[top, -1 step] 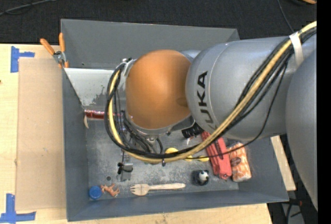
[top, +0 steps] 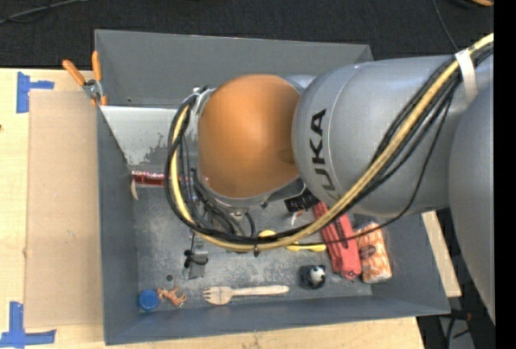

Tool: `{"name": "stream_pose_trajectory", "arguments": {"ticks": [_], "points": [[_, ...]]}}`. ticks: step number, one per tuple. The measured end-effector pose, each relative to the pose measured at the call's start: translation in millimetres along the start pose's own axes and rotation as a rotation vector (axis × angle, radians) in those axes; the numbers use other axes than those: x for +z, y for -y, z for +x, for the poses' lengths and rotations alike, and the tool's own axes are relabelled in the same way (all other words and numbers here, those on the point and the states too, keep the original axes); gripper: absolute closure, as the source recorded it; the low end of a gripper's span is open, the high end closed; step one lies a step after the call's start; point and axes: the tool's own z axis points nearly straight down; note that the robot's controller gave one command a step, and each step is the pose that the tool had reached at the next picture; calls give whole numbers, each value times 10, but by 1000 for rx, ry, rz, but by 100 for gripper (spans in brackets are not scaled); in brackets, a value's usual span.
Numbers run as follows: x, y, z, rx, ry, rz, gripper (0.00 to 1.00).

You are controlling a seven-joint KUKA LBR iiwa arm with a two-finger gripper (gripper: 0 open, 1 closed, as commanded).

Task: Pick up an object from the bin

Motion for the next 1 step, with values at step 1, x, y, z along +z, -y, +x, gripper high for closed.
{"name": "stream_pose_trajectory", "arguments": {"ticks": [1], "points": [[963, 413, 57, 56, -5, 2, 0]]}}
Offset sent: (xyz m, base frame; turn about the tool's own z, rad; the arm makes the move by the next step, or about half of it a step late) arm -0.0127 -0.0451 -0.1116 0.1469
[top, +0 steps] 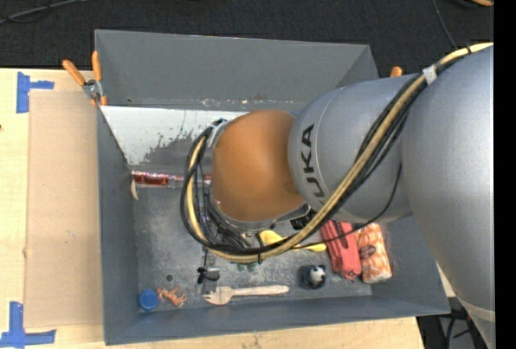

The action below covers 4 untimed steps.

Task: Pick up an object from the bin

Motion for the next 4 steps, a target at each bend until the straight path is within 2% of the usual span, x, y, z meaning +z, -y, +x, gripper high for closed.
{"name": "stream_pose_trajectory", "arguments": {"ticks": [1, 2, 3, 4], "points": [[93, 20, 33, 78, 2, -1, 0], [-100, 156, -236, 154, 1, -2, 0], [-280, 629, -185, 101, -6, 1, 0], [-480, 825, -298, 250, 2, -4, 0]]}}
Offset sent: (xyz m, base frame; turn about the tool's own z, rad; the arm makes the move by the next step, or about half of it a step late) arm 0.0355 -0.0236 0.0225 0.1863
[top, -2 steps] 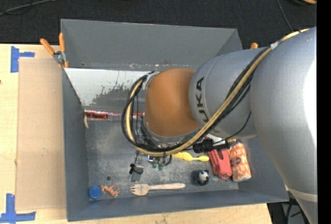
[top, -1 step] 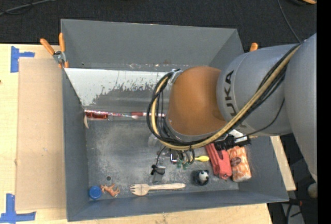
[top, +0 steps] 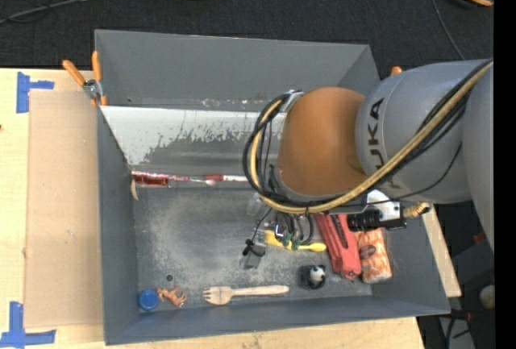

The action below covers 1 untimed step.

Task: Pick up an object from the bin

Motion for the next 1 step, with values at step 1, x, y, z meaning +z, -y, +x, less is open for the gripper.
{"name": "stream_pose_trajectory", "arguments": {"ticks": [1], "points": [[506, 129, 6, -111, 1, 1, 0]]}}
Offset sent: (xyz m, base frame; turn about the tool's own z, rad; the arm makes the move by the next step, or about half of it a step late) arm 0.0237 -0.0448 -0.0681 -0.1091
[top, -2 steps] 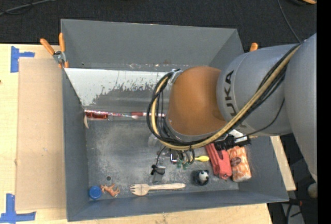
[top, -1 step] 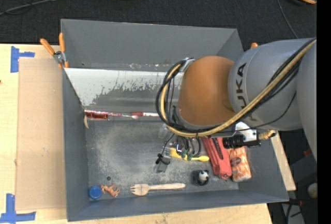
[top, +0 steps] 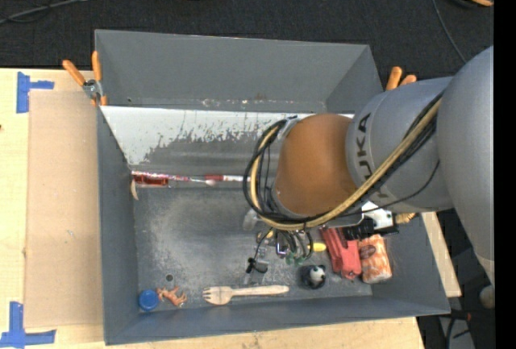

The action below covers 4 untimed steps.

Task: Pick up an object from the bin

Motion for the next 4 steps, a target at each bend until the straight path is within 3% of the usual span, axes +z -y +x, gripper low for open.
{"name": "stream_pose_trajectory", "arguments": {"ticks": [1, 2, 3, 4], "points": [[198, 255, -325, 2, 4, -3, 0], [-257, 591, 3, 62, -13, 2, 0], [-53, 887, -72, 4, 1, -1, 0], [85, 918, -179, 167, -5, 0, 0]]}}
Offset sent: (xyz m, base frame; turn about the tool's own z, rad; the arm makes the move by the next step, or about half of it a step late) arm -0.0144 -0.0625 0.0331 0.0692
